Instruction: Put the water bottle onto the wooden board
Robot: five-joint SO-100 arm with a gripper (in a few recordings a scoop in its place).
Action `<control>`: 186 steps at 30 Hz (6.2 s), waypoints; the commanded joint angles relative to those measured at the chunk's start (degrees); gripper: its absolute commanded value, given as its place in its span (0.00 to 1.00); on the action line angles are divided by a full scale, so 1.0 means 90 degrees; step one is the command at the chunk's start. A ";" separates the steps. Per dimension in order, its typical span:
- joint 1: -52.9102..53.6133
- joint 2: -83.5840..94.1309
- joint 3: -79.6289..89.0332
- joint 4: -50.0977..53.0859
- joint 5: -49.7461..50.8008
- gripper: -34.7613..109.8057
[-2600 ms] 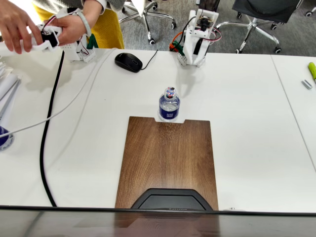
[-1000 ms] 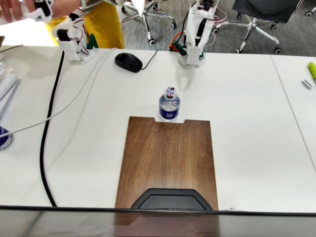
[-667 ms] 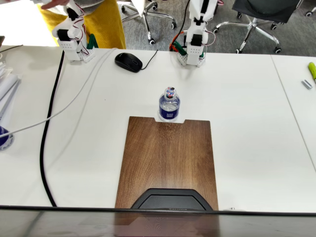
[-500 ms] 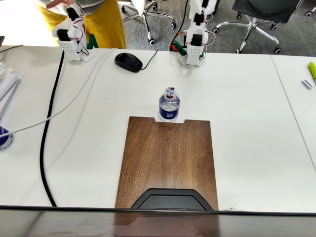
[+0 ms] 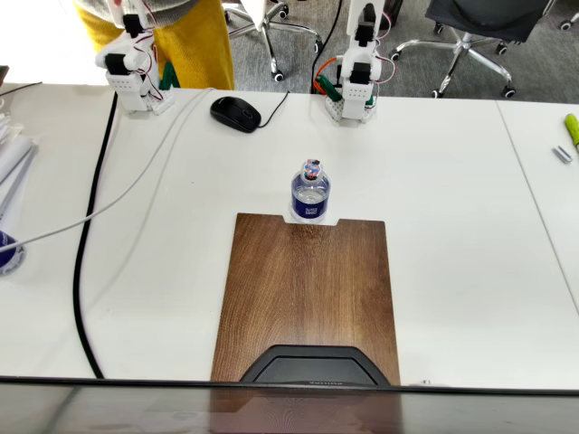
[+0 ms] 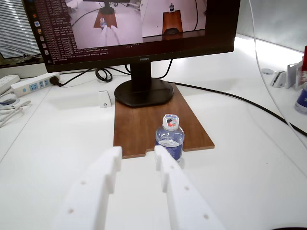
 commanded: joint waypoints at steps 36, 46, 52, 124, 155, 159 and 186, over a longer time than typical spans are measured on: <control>0.0186 0.0059 -0.0957 0.0420 0.0684 0.83; 0.0254 0.0059 -0.0654 0.0430 0.0645 0.83; 0.0332 0.0059 -0.0059 0.0410 0.0654 0.83; 0.2207 -0.2070 0.9980 -1.1875 0.0010 0.80; 0.2051 -0.9131 0.7549 -1.7129 -0.0547 0.75; 0.2061 -0.9590 0.7402 -1.7471 -0.0664 0.74; 0.1992 -1.0889 0.6680 -1.7969 -0.0928 0.66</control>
